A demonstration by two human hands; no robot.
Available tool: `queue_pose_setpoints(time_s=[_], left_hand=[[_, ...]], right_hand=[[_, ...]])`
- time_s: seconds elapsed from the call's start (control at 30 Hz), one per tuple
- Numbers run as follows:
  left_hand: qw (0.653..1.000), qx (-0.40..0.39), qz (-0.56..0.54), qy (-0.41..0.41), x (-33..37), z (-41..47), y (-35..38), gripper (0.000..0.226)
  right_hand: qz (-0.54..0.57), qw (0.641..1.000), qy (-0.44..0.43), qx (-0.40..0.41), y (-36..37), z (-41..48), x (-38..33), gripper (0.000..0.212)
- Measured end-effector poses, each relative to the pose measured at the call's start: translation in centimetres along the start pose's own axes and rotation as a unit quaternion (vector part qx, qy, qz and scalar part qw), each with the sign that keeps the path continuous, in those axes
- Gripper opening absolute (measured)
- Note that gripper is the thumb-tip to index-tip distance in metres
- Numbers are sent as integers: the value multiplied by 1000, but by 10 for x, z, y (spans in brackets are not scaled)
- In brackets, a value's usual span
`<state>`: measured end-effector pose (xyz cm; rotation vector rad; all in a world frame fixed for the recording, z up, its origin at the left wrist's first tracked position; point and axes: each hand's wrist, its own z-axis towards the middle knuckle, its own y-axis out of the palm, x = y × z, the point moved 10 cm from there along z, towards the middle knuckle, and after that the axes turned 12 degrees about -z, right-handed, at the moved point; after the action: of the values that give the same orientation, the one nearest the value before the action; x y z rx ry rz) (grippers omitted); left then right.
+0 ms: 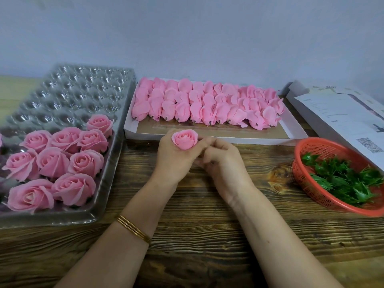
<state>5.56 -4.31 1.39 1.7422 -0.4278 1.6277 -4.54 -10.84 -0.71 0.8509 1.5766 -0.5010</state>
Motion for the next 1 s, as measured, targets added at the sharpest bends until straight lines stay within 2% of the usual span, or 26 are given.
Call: queue_pose_setpoints(time_s=[0.07, 0.23, 0.47, 0.63, 0.8, 0.87, 1.0], left_hand=[[998, -5, -52, -29, -4, 0, 1, 18], [990, -19, -123, -65, -8, -3, 9, 14], [985, -47, -150, -77, -8, -4, 16, 10], [974, -86, -185, -95, -8, -3, 20, 15], [970, -139, -162, -117, -9, -4, 24, 24], [970, -146, -154, -119, -8, -4, 24, 29], [974, -124, -154, -111, -6, -4, 22, 8]], right_hand=[[-20, 999, -20, -21, 4, -1, -2, 58], [-119, 988, -96, -7, 6, -2, -9, 43], [-158, 974, -158, 28, 6, -6, -19, 34], [-123, 982, -140, -1, 9, -5, -16, 45], [-72, 991, -87, -78, 17, -3, -6, 15], [-59, 991, -71, -92, 18, -3, -4, 11], [-108, 986, -104, -79, 18, -4, -12, 25]])
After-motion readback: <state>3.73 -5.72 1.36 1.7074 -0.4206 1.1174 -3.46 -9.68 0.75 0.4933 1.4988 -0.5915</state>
